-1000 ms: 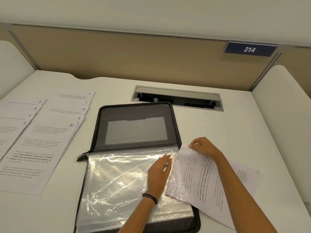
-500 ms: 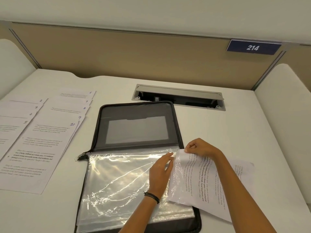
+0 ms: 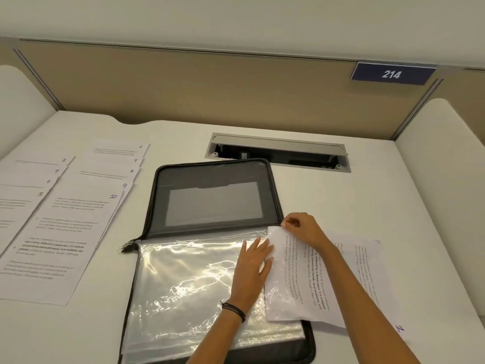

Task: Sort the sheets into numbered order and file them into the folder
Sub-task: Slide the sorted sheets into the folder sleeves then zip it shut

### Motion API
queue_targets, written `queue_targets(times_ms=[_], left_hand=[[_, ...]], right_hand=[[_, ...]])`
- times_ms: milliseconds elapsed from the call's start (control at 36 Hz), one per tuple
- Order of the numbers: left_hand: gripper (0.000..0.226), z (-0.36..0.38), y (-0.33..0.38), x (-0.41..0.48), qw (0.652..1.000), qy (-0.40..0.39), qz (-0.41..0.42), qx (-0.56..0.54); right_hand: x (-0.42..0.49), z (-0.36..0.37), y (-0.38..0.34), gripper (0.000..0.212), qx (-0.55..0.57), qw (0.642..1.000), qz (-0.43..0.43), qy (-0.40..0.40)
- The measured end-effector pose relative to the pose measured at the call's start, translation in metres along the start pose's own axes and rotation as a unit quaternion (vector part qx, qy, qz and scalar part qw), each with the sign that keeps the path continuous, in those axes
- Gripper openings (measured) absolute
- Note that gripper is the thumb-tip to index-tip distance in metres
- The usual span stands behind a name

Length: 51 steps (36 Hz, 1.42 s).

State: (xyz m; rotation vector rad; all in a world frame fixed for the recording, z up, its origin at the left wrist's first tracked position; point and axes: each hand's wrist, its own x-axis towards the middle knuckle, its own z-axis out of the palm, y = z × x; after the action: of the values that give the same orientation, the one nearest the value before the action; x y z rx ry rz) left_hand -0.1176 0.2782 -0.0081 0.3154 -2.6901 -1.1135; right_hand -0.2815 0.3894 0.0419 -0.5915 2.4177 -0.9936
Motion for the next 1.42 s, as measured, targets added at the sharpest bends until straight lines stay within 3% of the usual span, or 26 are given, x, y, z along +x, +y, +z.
queue_targets(times_ms=[194, 333, 417, 528, 611, 694, 944, 1417], left_hand=[[0.041, 0.005, -0.009, -0.005, 0.999, -0.032, 0.025, 0.027], [0.049, 0.005, -0.010, -0.006, 0.995, -0.051, 0.045, 0.068], [0.051, 0.007, -0.010, -0.007, 0.992, -0.054, 0.059, 0.097], [0.051, 0.009, -0.009, -0.010, 0.991, -0.053, 0.056, 0.105], [0.051, 0.009, -0.008, -0.011, 0.992, -0.051, 0.057, 0.104], [0.052, 0.009, -0.006, -0.012, 0.992, -0.060, 0.049, 0.103], [0.061, 0.006, 0.001, -0.013, 0.994, -0.070, 0.039, 0.079], [0.070, 0.004, -0.001, -0.012, 0.993, -0.080, 0.040, 0.079]], right_hand=[[-0.021, -0.014, 0.019, 0.009, 0.046, 0.981, -0.028, 0.188], [-0.052, -0.024, 0.047, 0.014, 0.056, 0.958, -0.004, 0.282], [-0.070, -0.026, 0.072, 0.020, 0.032, 0.945, 0.054, 0.322], [-0.090, -0.026, 0.097, 0.038, -0.024, 0.912, 0.199, 0.356], [-0.104, -0.030, 0.102, 0.051, -0.028, 0.893, 0.275, 0.356], [-0.111, -0.034, 0.104, 0.057, -0.009, 0.894, 0.295, 0.338], [-0.110, -0.046, 0.097, 0.057, 0.066, 0.910, 0.278, 0.300], [-0.099, -0.046, 0.071, 0.052, 0.103, 0.939, 0.205, 0.257]])
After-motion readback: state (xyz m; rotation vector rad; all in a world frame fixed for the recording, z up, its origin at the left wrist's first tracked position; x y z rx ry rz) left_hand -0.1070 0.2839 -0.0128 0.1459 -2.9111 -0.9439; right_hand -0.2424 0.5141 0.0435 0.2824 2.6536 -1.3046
